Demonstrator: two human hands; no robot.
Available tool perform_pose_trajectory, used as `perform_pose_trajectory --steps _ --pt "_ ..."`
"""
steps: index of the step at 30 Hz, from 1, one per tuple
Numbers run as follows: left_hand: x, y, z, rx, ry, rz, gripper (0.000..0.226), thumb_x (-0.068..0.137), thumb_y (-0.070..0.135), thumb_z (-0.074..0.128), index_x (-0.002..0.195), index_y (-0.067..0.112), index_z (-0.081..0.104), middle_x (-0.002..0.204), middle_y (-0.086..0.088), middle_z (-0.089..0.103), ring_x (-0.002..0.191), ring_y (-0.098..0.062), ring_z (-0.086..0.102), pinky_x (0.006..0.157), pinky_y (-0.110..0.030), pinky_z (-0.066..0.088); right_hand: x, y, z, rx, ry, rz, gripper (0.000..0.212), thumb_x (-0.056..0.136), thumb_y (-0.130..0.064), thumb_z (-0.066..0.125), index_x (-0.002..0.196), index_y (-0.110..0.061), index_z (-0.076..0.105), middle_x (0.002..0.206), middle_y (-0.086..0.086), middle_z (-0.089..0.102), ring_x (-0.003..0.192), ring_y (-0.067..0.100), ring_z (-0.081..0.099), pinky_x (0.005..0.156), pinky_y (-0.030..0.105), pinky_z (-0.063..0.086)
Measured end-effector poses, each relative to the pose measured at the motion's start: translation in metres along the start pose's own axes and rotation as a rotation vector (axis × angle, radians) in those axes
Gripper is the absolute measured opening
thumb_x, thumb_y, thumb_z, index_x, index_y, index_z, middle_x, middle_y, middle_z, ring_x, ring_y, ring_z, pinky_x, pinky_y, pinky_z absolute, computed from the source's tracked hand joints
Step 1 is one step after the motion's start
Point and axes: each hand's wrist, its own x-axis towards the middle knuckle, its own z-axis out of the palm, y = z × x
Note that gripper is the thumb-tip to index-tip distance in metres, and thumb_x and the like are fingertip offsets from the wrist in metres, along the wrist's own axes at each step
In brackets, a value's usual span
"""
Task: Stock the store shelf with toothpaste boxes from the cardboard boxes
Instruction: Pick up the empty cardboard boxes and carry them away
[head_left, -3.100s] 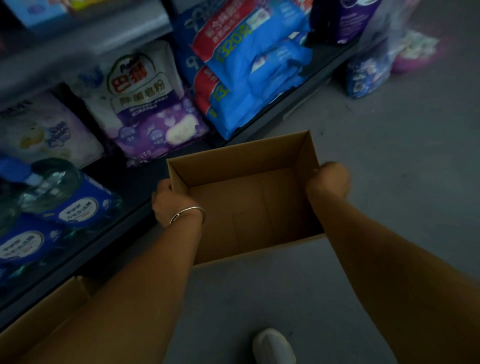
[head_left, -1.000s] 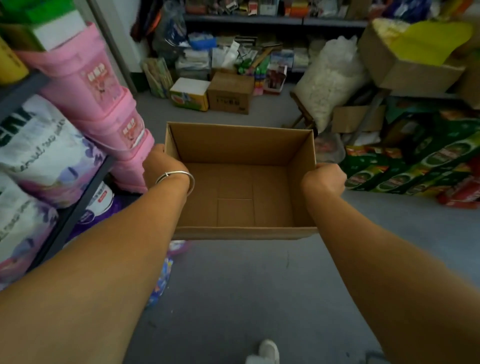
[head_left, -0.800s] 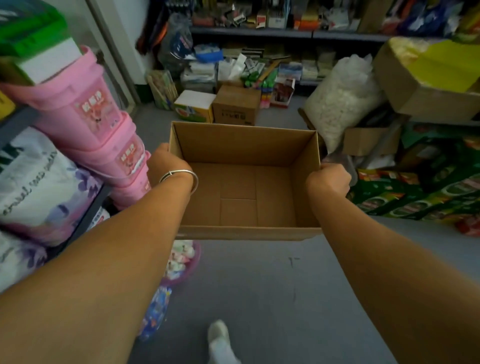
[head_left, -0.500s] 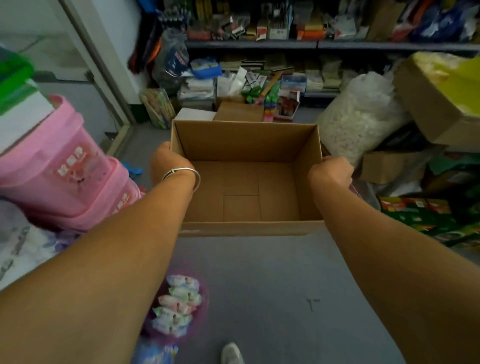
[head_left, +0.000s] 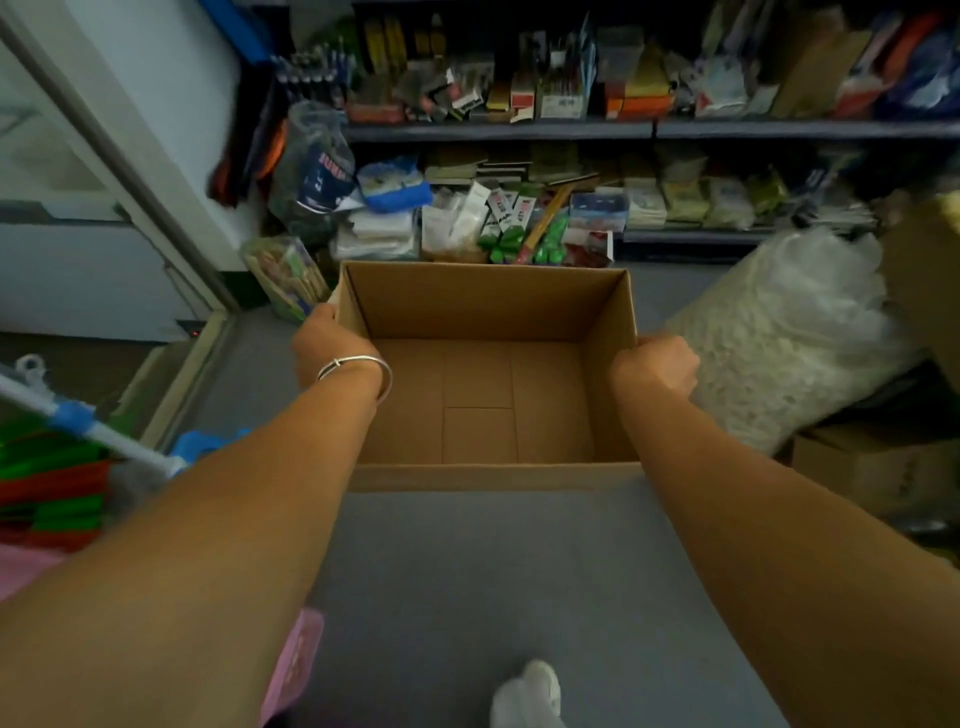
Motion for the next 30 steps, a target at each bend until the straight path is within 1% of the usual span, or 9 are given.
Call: perform_pose_trajectory --steps 6,11,13,15,18,21,24,28,30 --pt "0.092 0.06 0.077 0.014 -0.014 -0.007 0.035 0.094 0.015 0.041 0.123 0.021 0.06 0.125 -0.017 0.057 0.111 -0.037 0.053 0.09 -0.036 0.042 0.099 -0.08 0.052 -0.026 0.007 0.006 0.03 0.093 -0.001 0.042 0.111 -0.005 0.066 0.115 0.018 0.062 0.107 0.035 0.058 0.086 0.038 0.048" --pt "0.183 0.091 0.146 -0.09 -0.037 -0.017 0.032 0.091 0.009 0.041 0.113 0.012 0.065 0.115 -0.02 0.061 0.107 -0.038 0.055 0.091 -0.039 0.045 0.173 -0.134 0.111 -0.019 0.008 0.048 0.03 0.092 -0.001 0.043 0.11 -0.003 0.066 0.114 0.019 0.062 0.106 0.035 0.059 0.085 0.037 0.048" --pt "0.219 0.102 0.176 -0.069 -0.06 0.01 0.032 0.091 0.007 0.039 0.111 0.011 0.065 0.113 -0.02 0.062 0.104 -0.036 0.056 0.088 -0.039 0.044 0.202 -0.156 0.137 -0.012 0.005 0.053 0.029 0.092 -0.002 0.042 0.109 -0.003 0.066 0.114 0.02 0.062 0.106 0.036 0.058 0.085 0.037 0.048" --pt "0.251 0.107 0.2 -0.032 -0.06 0.048 0.034 0.091 0.004 0.038 0.113 0.011 0.063 0.112 -0.02 0.062 0.102 -0.035 0.057 0.085 -0.037 0.045 0.228 -0.174 0.163 -0.007 -0.003 0.062 0.029 0.092 -0.001 0.041 0.107 -0.002 0.066 0.113 0.021 0.061 0.105 0.037 0.058 0.082 0.037 0.047" --pt "0.294 0.114 0.237 -0.025 -0.069 0.05 0.032 0.092 0.005 0.038 0.114 0.009 0.061 0.113 -0.02 0.061 0.103 -0.034 0.056 0.083 -0.035 0.044 0.263 -0.195 0.201 -0.018 -0.028 0.079 0.029 0.092 -0.002 0.041 0.106 -0.003 0.066 0.112 0.021 0.061 0.105 0.038 0.057 0.073 0.032 0.039" --pt "0.331 0.119 0.273 -0.078 -0.069 -0.011 0.035 0.093 0.013 0.035 0.113 0.008 0.063 0.113 -0.023 0.06 0.106 -0.038 0.054 0.089 -0.039 0.043 0.297 -0.21 0.237 -0.038 -0.04 0.095 0.029 0.093 -0.002 0.04 0.106 -0.003 0.066 0.111 0.021 0.061 0.104 0.038 0.057 0.072 0.032 0.039" --pt "0.366 0.117 0.313 0.034 -0.087 0.052 0.032 0.094 0.011 0.038 0.115 0.009 0.061 0.115 -0.022 0.06 0.106 -0.037 0.054 0.086 -0.039 0.043 0.334 -0.222 0.274 -0.06 -0.045 0.113 0.03 0.093 -0.003 0.039 0.108 -0.003 0.065 0.112 0.021 0.061 0.105 0.038 0.057 0.078 0.036 0.044" --pt "0.411 0.097 0.366 0.1 -0.091 0.051 0.032 0.097 0.016 0.039 0.121 0.013 0.06 0.118 -0.021 0.059 0.108 -0.037 0.054 0.087 -0.039 0.043 0.38 -0.229 0.326 -0.078 -0.08 0.108 0.028 0.092 -0.003 0.04 0.105 -0.002 0.065 0.109 0.021 0.062 0.103 0.038 0.057 0.071 0.032 0.039" --pt "0.429 0.082 0.389 0.123 -0.098 0.05 0.031 0.097 0.017 0.042 0.12 0.012 0.06 0.116 -0.022 0.06 0.107 -0.038 0.054 0.087 -0.04 0.042 0.398 -0.229 0.353 -0.09 -0.096 0.114 0.026 0.092 -0.004 0.04 0.098 -0.005 0.065 0.107 0.021 0.063 0.101 0.038 0.058 0.07 0.031 0.038"
